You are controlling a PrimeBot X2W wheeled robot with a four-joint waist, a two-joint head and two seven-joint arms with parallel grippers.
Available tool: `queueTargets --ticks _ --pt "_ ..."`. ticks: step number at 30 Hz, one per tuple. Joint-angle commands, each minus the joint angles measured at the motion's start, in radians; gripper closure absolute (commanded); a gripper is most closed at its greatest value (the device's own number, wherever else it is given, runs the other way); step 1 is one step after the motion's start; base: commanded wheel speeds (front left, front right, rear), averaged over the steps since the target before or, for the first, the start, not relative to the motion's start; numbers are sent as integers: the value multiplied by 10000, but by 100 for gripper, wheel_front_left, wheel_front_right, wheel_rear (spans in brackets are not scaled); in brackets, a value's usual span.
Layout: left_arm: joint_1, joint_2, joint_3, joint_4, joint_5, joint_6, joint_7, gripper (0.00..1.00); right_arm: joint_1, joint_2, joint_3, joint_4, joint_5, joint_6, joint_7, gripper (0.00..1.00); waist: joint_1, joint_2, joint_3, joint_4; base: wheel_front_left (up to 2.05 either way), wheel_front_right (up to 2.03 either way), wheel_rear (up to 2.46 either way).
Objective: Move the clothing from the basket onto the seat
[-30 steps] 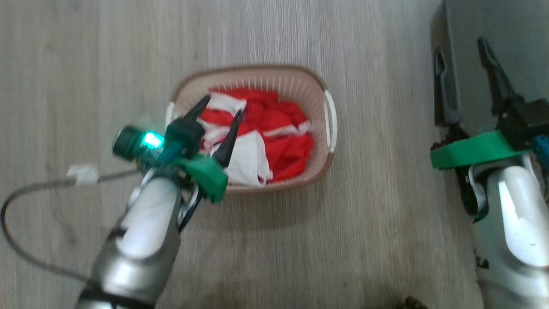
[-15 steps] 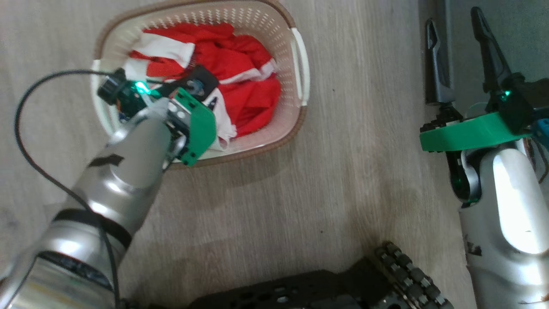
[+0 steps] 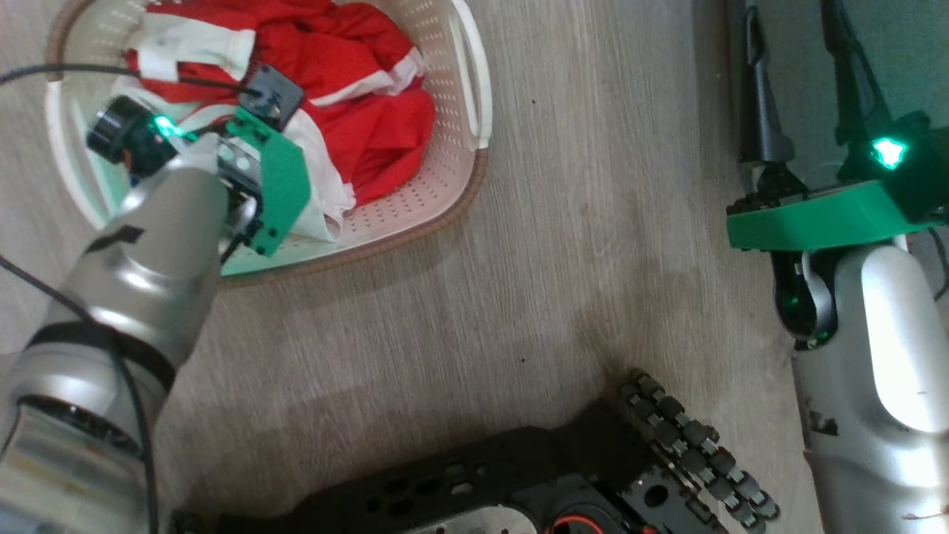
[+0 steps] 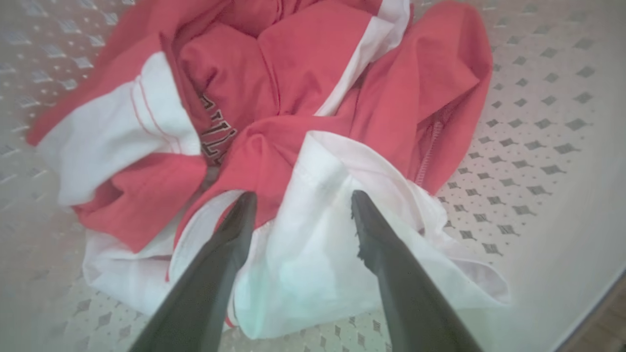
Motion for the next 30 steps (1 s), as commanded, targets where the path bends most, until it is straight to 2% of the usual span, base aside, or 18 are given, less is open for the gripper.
queueTargets --ticks 1,5,12,13,14,17,21,30 --pt "-186 286 33 -66 -109 -9 -6 0 230 88 195 -342 101 -4 -65 0 -1 0 209 -173 0 0 0" --pt "-391 485 -160 187 -415 -9 30 0 294 88 204 -416 379 -4 -65 0 -1 0 494 -402 0 0 0" --pt "-337 376 -538 329 -1067 -9 131 0 481 88 21 -420 618 -4 -65 0 -1 0 679 -477 0 0 0" --pt "-301 341 -602 318 -1180 -9 162 65 488 89 -16 -410 620 -4 -65 0 -1 0 660 -453 0 0 0" --pt "-252 290 -695 273 -1287 -9 184 100 484 89 -67 -388 608 -4 -65 0 -1 0 615 -407 0 0 0" --pt "-74 114 -826 -34 -1802 -9 -29 100 482 89 -275 -391 508 -4 -65 0 -1 0 331 -137 0 0 0" --pt "323 -33 -727 -593 -2666 -9 -905 100 616 89 -548 -320 201 -4 -65 0 -1 0 -526 329 0 0 0" --pt "1714 352 -102 -1609 -4256 -9 -2895 100 1553 89 -945 58 -413 -4 -65 0 -1 0 -3326 1368 0 0 0"
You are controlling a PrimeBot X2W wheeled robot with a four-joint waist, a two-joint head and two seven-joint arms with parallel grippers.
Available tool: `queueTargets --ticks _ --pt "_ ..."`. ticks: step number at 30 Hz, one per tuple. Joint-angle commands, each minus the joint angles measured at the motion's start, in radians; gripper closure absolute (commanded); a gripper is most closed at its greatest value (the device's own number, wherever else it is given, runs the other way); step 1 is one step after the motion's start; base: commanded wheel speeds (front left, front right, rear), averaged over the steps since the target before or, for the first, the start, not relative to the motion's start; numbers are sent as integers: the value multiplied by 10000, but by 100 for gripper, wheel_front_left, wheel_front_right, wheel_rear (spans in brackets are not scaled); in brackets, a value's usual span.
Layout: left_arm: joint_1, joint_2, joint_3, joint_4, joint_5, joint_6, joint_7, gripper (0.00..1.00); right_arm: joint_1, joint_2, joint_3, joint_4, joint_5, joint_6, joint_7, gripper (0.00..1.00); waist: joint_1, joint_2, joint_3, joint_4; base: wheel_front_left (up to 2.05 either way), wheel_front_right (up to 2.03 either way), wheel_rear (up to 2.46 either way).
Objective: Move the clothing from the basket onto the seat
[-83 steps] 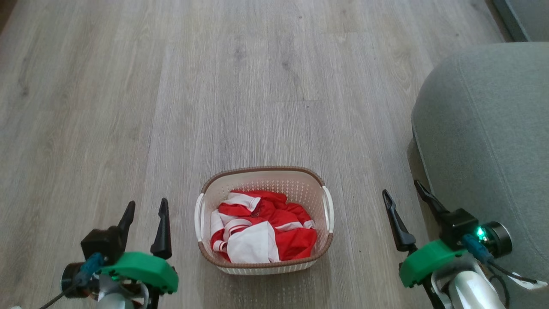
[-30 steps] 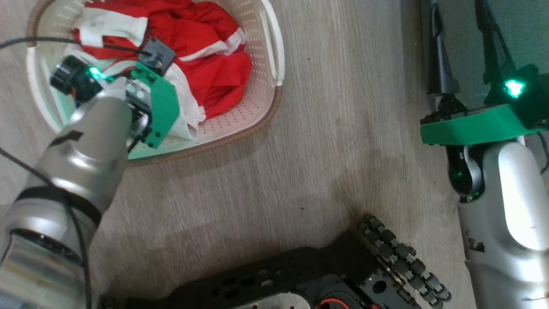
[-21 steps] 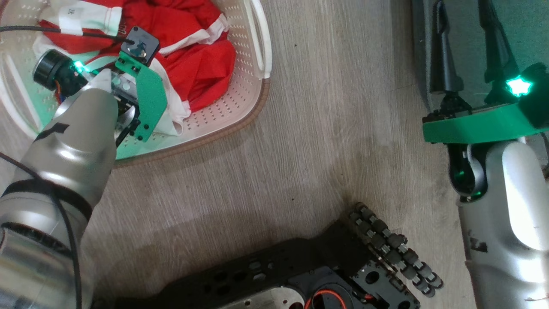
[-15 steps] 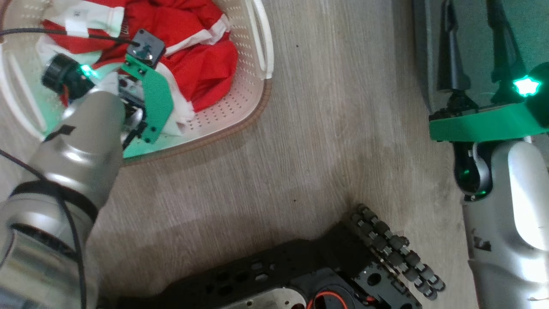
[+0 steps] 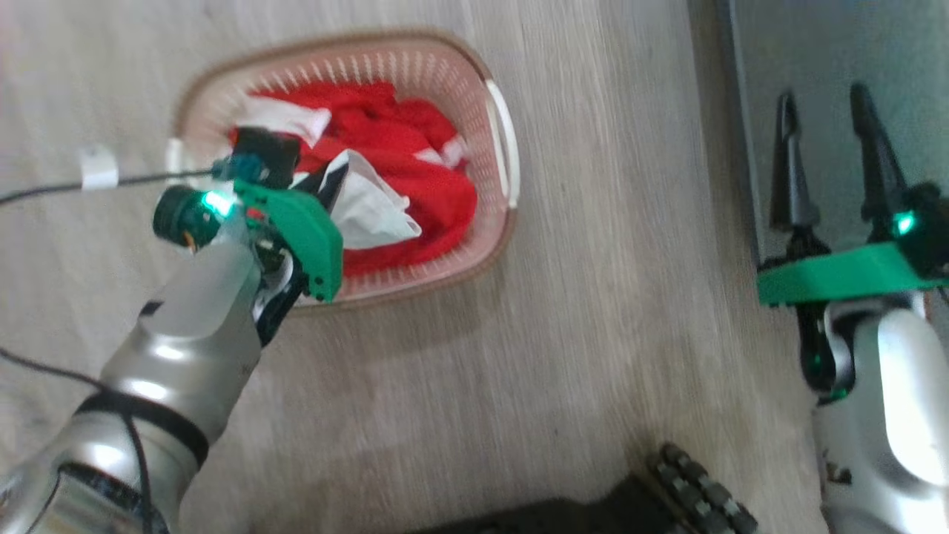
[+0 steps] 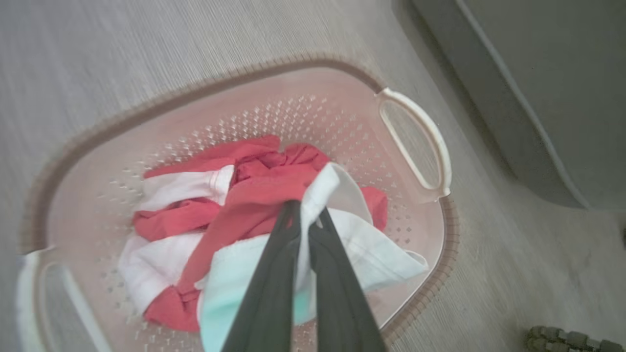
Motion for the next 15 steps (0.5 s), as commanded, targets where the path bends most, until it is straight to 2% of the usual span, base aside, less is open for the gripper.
queueTargets --ticks 1,5,11,12,13,15 --pt "359 376 421 -412 -243 -9 -399 100 594 26 14 -156 -168 -4 -65 0 1 -1 -1780 913 0 0 0" --pt "751 481 794 -816 -481 149 -696 100 1019 21 -234 -28 -303 -4 -65 0 1 -1 -2676 1265 0 0 0" --pt "1694 850 1654 -2086 -666 867 -857 100 1664 -159 -377 162 -490 -4 -65 0 1 -1 -4187 1651 0 0 0" --pt "2046 998 1906 -2598 -595 1098 -862 100 1846 -262 -313 268 -535 -4 -65 0 1 -1 -4659 1726 0 0 0" --pt "2046 998 1906 -2598 -595 1098 -862 100 1846 -262 -313 268 -535 -4 -65 0 1 -1 -4659 1726 0 0 0" --pt "2649 1172 2193 -3241 -533 1368 -864 100 2125 -364 -223 444 -570 -4 -65 0 1 -1 -5343 1770 0 0 0"
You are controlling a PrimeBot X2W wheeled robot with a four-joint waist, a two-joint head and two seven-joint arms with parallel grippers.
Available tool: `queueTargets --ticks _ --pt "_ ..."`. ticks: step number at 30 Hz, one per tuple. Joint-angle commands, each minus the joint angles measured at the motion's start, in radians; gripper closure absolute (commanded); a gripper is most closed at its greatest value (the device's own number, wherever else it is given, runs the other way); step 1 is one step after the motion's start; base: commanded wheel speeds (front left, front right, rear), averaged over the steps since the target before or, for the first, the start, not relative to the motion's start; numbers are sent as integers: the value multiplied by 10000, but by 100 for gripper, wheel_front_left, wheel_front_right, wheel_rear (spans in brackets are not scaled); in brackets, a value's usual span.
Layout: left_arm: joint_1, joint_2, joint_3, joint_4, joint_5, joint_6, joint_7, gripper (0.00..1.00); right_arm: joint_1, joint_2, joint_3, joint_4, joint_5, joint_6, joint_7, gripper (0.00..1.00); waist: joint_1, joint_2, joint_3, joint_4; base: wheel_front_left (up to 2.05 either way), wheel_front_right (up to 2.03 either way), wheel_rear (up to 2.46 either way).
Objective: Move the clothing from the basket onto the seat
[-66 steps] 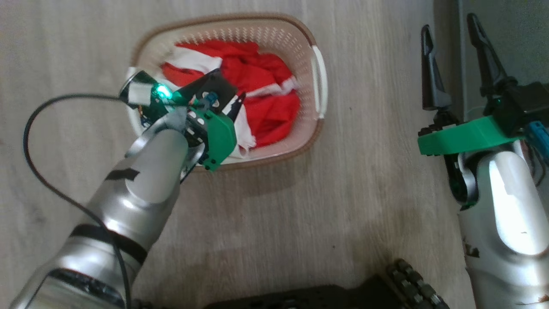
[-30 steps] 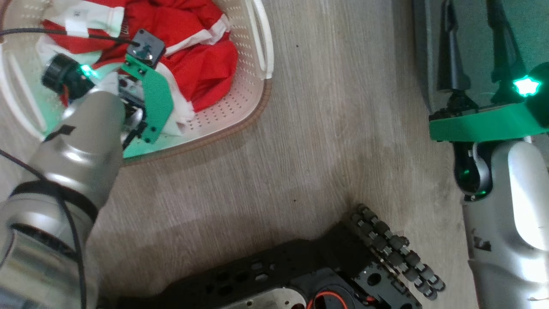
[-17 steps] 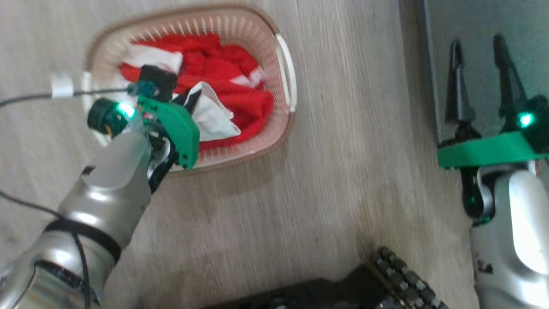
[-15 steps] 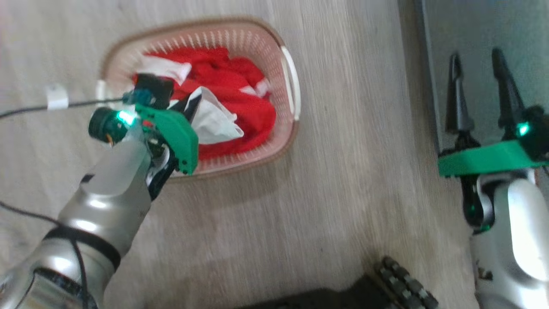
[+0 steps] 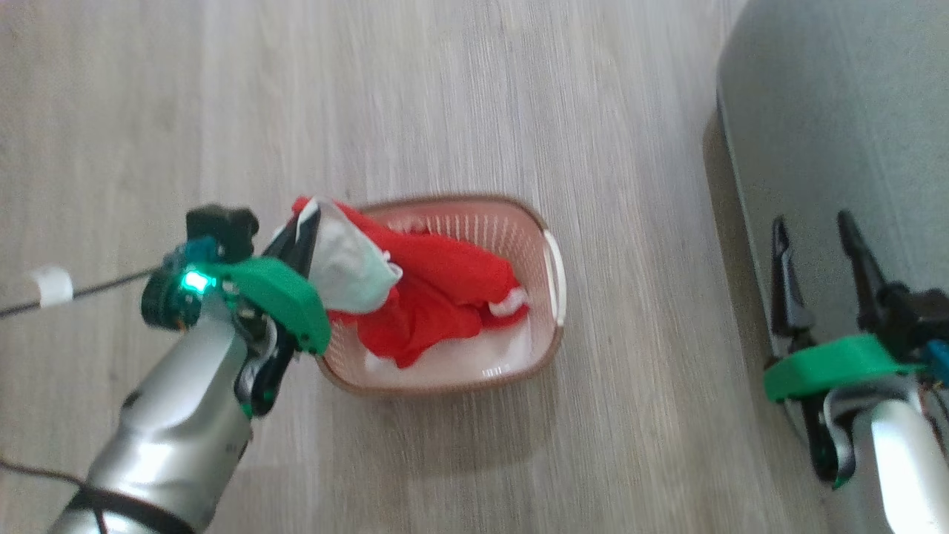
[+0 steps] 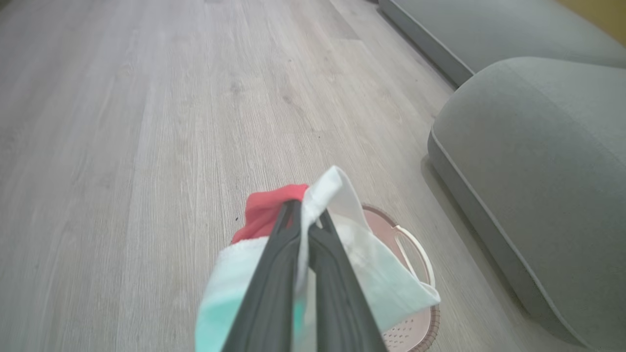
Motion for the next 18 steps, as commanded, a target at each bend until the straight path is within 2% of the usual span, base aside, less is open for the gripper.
queueTargets --ticks 1,8,18 --pt "52 414 464 -476 35 141 -136 100 188 -191 275 -191 -62 -4 -65 0 2 -1 -1256 410 0 0 0" --pt "1050 681 677 -1336 -72 591 -122 100 711 -319 532 129 -24 -4 -65 0 2 -1 -2207 387 0 0 0" --pt "1472 949 734 -2187 -184 989 97 100 789 -446 928 394 -139 -4 -65 0 2 -1 -2423 323 0 0 0"
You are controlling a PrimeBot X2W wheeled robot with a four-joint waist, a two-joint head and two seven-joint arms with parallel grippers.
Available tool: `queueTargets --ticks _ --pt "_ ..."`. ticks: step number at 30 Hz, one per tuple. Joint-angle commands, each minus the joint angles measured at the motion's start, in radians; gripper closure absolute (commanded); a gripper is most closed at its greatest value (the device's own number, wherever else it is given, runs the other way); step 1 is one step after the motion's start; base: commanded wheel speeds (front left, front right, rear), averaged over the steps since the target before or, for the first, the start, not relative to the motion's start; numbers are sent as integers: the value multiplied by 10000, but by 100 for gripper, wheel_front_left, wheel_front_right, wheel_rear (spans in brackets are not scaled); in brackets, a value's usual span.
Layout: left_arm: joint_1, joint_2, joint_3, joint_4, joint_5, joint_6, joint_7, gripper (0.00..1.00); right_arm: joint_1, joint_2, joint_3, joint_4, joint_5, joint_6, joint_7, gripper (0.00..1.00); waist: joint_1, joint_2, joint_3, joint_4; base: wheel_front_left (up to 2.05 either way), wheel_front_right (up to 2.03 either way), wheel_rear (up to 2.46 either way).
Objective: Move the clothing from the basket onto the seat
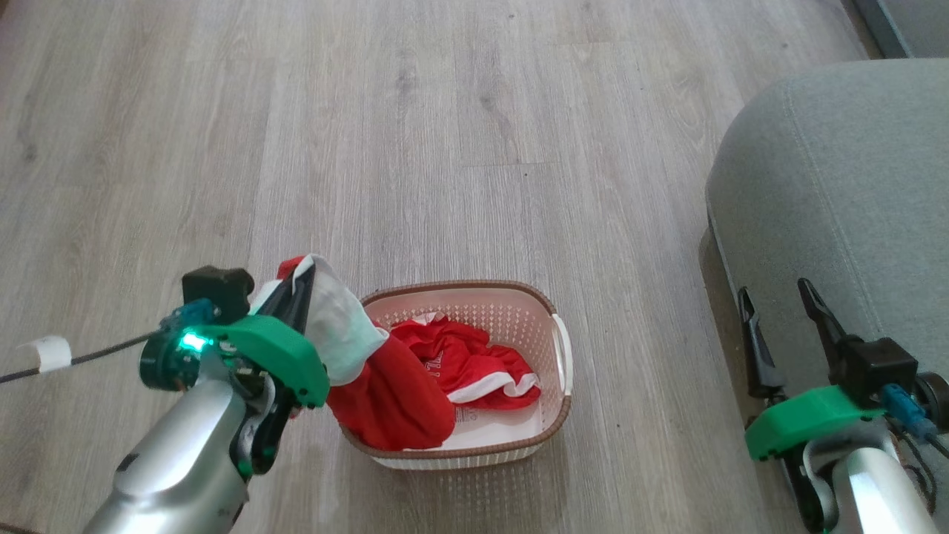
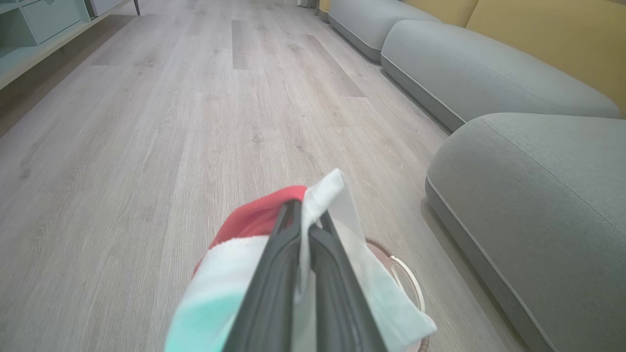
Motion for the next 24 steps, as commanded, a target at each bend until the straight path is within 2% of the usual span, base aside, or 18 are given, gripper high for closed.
queueTargets --ticks 1,6,9,13,14,17,20,24 --pt "-327 423 453 -375 -108 92 -24 100 -171 -183 251 -254 -56 -2 -65 0 2 -1 -14 -10 0 0 0" --pt "-319 483 452 -718 -97 226 22 100 -182 -243 569 -234 -102 -2 -65 0 2 -1 -20 -10 0 0 0" --pt "-381 501 415 -966 -65 246 52 100 -372 -314 1358 -222 -52 -2 -65 0 2 -1 -7 -22 0 0 0" --pt "-610 477 234 -1433 50 160 204 100 -1006 -609 3328 24 315 -2 -65 0 2 -1 7 -38 0 0 0" --pt "-610 477 234 -1433 50 160 204 100 -1006 -609 3328 24 315 -2 -65 0 2 -1 7 -38 0 0 0" --pt "-867 502 -52 -1848 224 -27 472 100 -1890 -957 5162 379 778 -2 -65 0 2 -1 -5 -51 0 0 0" --pt "-1144 481 -455 -2384 342 -466 826 100 -2968 -1424 6767 690 1282 -2 -65 0 2 -1 -53 17 0 0 0" --pt "-1465 510 -943 -2976 533 -931 1271 100 -4276 -2005 8385 1075 1847 -2 -65 0 2 -1 -136 183 0 0 0"
